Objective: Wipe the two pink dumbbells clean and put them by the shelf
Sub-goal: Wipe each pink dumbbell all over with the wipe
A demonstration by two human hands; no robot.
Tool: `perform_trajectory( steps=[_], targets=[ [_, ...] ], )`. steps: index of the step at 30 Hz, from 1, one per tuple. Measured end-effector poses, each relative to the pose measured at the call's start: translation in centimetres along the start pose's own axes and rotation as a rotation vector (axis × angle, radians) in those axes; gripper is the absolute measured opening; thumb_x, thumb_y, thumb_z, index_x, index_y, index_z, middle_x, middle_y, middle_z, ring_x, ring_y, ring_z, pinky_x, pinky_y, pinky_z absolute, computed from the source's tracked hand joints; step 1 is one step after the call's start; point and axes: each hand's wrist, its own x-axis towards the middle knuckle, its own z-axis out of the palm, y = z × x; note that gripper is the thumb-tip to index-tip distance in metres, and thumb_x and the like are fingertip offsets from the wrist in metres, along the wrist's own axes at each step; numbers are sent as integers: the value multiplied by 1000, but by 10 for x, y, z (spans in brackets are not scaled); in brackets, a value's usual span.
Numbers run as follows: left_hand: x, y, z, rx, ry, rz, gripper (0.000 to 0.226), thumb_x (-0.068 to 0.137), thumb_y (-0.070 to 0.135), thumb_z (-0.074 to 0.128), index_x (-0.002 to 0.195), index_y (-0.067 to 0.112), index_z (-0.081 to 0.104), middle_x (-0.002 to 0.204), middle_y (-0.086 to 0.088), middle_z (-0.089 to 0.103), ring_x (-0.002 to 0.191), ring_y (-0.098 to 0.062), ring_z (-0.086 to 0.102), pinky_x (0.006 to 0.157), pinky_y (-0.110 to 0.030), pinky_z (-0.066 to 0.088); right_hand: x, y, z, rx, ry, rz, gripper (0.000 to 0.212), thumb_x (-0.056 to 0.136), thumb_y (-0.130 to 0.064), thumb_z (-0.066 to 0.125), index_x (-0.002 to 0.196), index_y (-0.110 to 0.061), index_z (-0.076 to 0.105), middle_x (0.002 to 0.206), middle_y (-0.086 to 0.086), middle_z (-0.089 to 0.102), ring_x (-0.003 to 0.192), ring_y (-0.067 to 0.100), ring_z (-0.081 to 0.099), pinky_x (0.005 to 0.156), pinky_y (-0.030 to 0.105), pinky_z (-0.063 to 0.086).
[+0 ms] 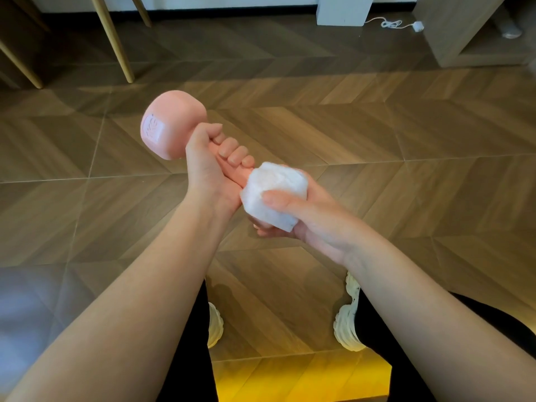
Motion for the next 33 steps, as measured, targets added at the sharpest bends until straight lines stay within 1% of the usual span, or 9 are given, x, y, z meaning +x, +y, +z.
perform_trajectory(
  steps=[3, 6, 10, 13, 18, 21, 24, 29, 33],
  targets=[
    [0, -3, 1, 31, -5, -2, 35, 92, 15, 42, 60, 21, 27, 49, 6, 20, 42, -12, 18, 44, -24, 25, 5, 5, 7, -26, 152, 24, 64, 72, -39, 81, 128, -23, 53, 116, 10, 68, 88, 25, 69, 72, 42, 61],
    [0, -5, 4, -13, -9, -28, 35, 91, 15, 43, 60, 20, 28, 49, 6, 21, 42, -12, 18, 43, -24, 24, 4, 3, 8, -39, 190, -7, 35, 90, -50, 63, 115, -25, 67, 94, 10, 69, 87, 32, 67, 69, 42, 61],
    [0, -4, 3, -3, -1, -21, 35, 90, 15, 44, 58, 21, 30, 50, 7, 21, 41, -12, 21, 43, -23, 27, -2, -5, -2, 44, 60, 24, 42, 101, -46, 45, 125, -17, 64, 108, 23, 63, 95, 40, 63, 76, 47, 60],
    [0, -2, 1, -28, 3, -26, 36, 90, 15, 44, 58, 21, 30, 50, 7, 21, 41, -11, 21, 43, -23, 25, -5, -3, -9, 44, -65, 4, 52, 94, -35, 60, 138, -11, 49, 124, 24, 62, 102, 35, 65, 78, 44, 60],
    [-1, -5, 1, 11, -5, -21, 35, 91, 15, 42, 59, 21, 28, 48, 7, 21, 42, -12, 19, 43, -23, 26, -2, 5, 4, -39, 116, -17, 47, 84, -37, 74, 125, -26, 54, 119, 12, 68, 101, 33, 69, 69, 37, 60],
    [-1, -6, 2, 5, -16, -28, 34, 90, 15, 42, 60, 21, 28, 49, 7, 21, 42, -12, 19, 42, -23, 26, -1, 2, 12, -27, 185, -23, 33, 95, -51, 54, 114, -26, 67, 97, 13, 68, 88, 33, 67, 65, 39, 59],
    [1, -4, 2, 6, -17, -23, 32, 89, 15, 44, 60, 21, 30, 49, 7, 22, 41, -12, 22, 43, -23, 29, 0, -1, 8, 123, 206, 54, 42, 101, -51, 40, 117, -21, 67, 105, 19, 60, 89, 41, 65, 67, 45, 60],
    [-2, -4, 0, 16, -45, -35, 34, 90, 16, 43, 58, 21, 31, 49, 8, 21, 41, -11, 21, 42, -23, 28, -4, 0, -2, 293, 44, 151, 40, 93, -43, 55, 123, -17, 63, 115, 18, 55, 92, 37, 60, 70, 47, 60],
    [-5, -6, 1, 58, -89, -27, 35, 90, 16, 41, 58, 21, 29, 48, 7, 19, 41, -12, 19, 42, -24, 27, -3, 3, -3, 328, -46, 206, 71, 73, -46, 72, 134, -15, 56, 115, 17, 58, 100, 38, 60, 68, 41, 60]
  ],
)
